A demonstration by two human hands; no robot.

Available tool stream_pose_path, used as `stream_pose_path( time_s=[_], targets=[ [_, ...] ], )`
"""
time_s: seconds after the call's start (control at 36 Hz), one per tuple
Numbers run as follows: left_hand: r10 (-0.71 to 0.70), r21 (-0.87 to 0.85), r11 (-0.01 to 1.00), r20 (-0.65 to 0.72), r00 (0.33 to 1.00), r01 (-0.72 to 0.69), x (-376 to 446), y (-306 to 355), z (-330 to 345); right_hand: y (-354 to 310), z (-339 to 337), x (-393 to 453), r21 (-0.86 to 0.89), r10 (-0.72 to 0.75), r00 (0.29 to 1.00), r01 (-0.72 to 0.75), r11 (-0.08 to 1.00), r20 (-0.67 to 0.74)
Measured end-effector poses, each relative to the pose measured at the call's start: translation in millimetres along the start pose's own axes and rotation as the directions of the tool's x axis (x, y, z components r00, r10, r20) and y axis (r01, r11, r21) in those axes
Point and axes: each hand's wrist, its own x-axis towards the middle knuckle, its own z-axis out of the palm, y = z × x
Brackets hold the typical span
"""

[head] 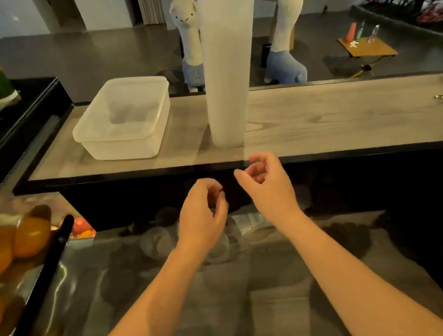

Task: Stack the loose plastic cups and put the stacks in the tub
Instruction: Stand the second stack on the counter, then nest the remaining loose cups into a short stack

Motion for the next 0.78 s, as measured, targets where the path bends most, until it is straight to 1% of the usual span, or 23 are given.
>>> stream_pose_path(
  time_s=[0.06,0.08,0.11,0.14,0.17,0.22,0.25,0.28,0.33,0.36,0.39,0.44,0.53,0.61,0.67,0.69,0.72,0.75,0.78],
  targets=[
    [-0.074,0.066,0.995,0.010,0.997,0.073,-14,-29,11,19,9,-14,-0.014,0.033,0.999,-0.032,0.999,0.042],
    [-0.136,0.040,0.990,0.022,0.990,0.135,-20,-44,17,28,15,-20,-0.012,0.057,0.997,-0.056,0.998,0.057],
    [-0.222,0.079,0.973,0.054,0.974,0.217,-26,-62,22,38,19,-25,-0.003,0.088,0.994,-0.088,0.996,0.071],
    [-0.239,0.238,0.949,0.114,0.964,0.207,-33,-78,26,47,23,-30,0.005,0.120,0.989,-0.121,0.993,0.087],
    [-0.254,0.398,0.903,0.186,0.949,0.164,-40,-95,30,55,28,-35,0.005,0.150,0.983,-0.152,0.988,0.106],
    [-0.292,0.578,0.812,0.287,0.912,0.078,-53,-121,37,70,35,-43,-0.005,0.213,0.967,-0.214,0.977,0.139],
    [-0.342,0.641,0.765,0.321,0.883,0.063,-59,-131,41,77,38,-46,-0.005,0.243,0.959,-0.245,0.969,0.146],
    [-0.372,0.699,0.715,0.361,0.855,0.015,-63,-135,44,83,42,-49,-0.012,0.275,0.950,-0.276,0.961,0.149],
    [-0.414,0.783,0.607,0.457,0.787,-0.135,-70,-136,50,94,47,-55,-0.036,0.344,0.925,-0.343,0.939,0.161],
    [-0.429,0.801,0.571,0.477,0.767,-0.179,-71,-132,51,98,48,-59,-0.042,0.383,0.908,-0.381,0.923,0.168],
    [-0.433,0.811,0.552,0.477,0.765,-0.193,-72,-131,52,100,49,-62,-0.051,0.421,0.889,-0.419,0.907,0.178],
    [-0.406,0.802,0.570,0.463,0.788,-0.177,-71,-131,51,105,52,-68,-0.088,0.472,0.858,-0.464,0.881,0.200],
    [-0.304,0.711,0.686,0.474,0.826,-0.156,-69,-126,42,107,55,-70,-0.147,0.513,0.831,-0.492,0.858,0.214],
    [-0.201,0.618,0.769,0.479,0.855,-0.166,-71,-112,35,110,62,-68,-0.148,0.538,0.819,-0.517,0.843,0.201],
    [-0.097,0.475,0.862,0.497,0.862,-0.176,-75,-111,32,116,65,-68,-0.111,0.548,0.810,-0.537,0.836,0.206],
    [-0.056,0.361,0.921,0.490,0.870,-0.144,-78,-113,29,119,66,-69,-0.076,0.559,0.799,-0.557,0.827,0.219],
    [-0.053,0.246,0.966,0.474,0.879,-0.075,-82,-115,25,122,68,-69,-0.040,0.575,0.784,-0.583,0.811,0.234],
    [-0.090,0.163,0.986,0.451,0.888,0.017,-85,-119,20,126,70,-70,-0.014,0.592,0.770,-0.607,0.794,0.238],
    [-0.139,0.129,0.987,0.404,0.904,0.095,-89,-124,15,128,72,-71,0.001,0.604,0.762,-0.622,0.783,0.232]
  ],
)
